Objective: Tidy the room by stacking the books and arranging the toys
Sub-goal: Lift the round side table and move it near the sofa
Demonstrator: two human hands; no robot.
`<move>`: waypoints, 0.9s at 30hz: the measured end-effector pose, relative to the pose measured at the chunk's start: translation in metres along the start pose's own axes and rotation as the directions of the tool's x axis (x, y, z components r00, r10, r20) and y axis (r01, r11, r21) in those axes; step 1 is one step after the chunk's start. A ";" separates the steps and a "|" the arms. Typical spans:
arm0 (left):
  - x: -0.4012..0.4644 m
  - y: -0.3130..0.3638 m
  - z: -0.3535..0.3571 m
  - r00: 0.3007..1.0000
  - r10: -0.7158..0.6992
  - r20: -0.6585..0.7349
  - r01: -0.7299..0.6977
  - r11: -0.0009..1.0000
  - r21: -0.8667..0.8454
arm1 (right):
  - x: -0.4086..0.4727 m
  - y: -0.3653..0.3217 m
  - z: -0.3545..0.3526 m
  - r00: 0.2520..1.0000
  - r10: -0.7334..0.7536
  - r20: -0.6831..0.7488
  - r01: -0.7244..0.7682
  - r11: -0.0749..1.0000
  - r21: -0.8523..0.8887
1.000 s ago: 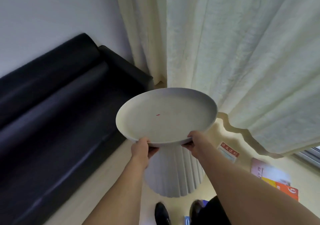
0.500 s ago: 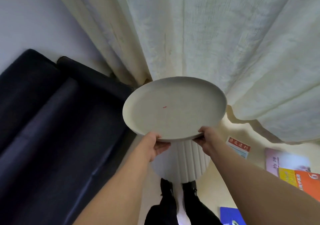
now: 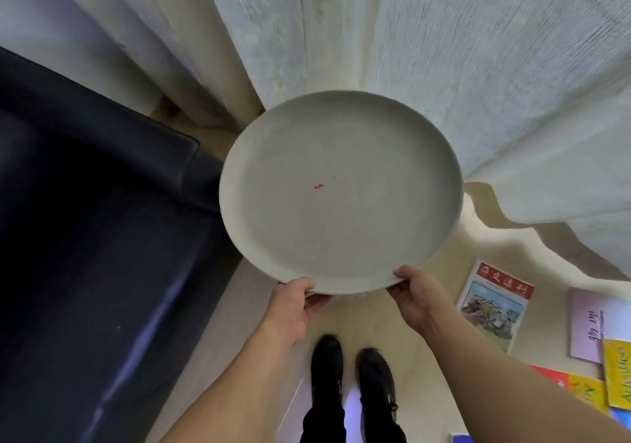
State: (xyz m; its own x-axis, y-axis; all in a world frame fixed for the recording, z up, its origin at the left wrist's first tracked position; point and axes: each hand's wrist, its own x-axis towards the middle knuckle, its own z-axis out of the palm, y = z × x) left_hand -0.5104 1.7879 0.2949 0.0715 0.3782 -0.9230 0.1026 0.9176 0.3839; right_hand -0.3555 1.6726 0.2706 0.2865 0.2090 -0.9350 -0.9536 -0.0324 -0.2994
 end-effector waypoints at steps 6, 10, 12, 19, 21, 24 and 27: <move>0.044 -0.005 -0.007 0.996 -0.087 0.011 0.085 0.988 0.132 | 0.041 0.023 -0.006 0.997 0.063 -0.042 -0.063 0.998 0.000; 0.053 0.007 -0.002 0.987 -0.157 -0.018 0.156 0.948 0.277 | 0.041 0.012 0.002 0.991 0.130 -0.035 -0.131 0.991 -0.024; 0.059 0.012 0.006 0.987 -0.158 -0.028 0.159 0.933 0.322 | 0.042 0.002 0.005 0.990 0.130 -0.053 -0.132 0.991 -0.036; 0.054 0.015 0.023 0.978 -0.210 -0.018 0.198 0.884 0.424 | 0.035 -0.018 0.026 0.985 0.073 -0.157 -0.086 0.993 -0.081; 0.047 0.017 0.022 0.981 -0.183 -0.062 0.188 0.827 0.529 | 0.026 -0.020 0.030 0.982 0.080 -0.173 -0.102 0.987 -0.121; 0.022 0.028 0.027 0.995 -0.055 -0.079 0.092 0.787 0.610 | -0.001 -0.027 0.035 0.983 0.082 -0.167 -0.113 0.976 -0.186; -0.021 0.052 0.036 0.990 0.142 -0.009 -0.088 0.662 0.744 | -0.052 -0.043 0.039 0.989 0.017 -0.144 -0.052 0.968 -0.244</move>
State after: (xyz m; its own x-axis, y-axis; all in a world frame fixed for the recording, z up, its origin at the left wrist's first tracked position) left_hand -0.4712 1.8232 0.3353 0.0760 0.5060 -0.8592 0.7997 0.4837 0.3556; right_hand -0.3336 1.7015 0.3398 0.2804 0.0660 -0.9576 -0.9157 -0.2806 -0.2875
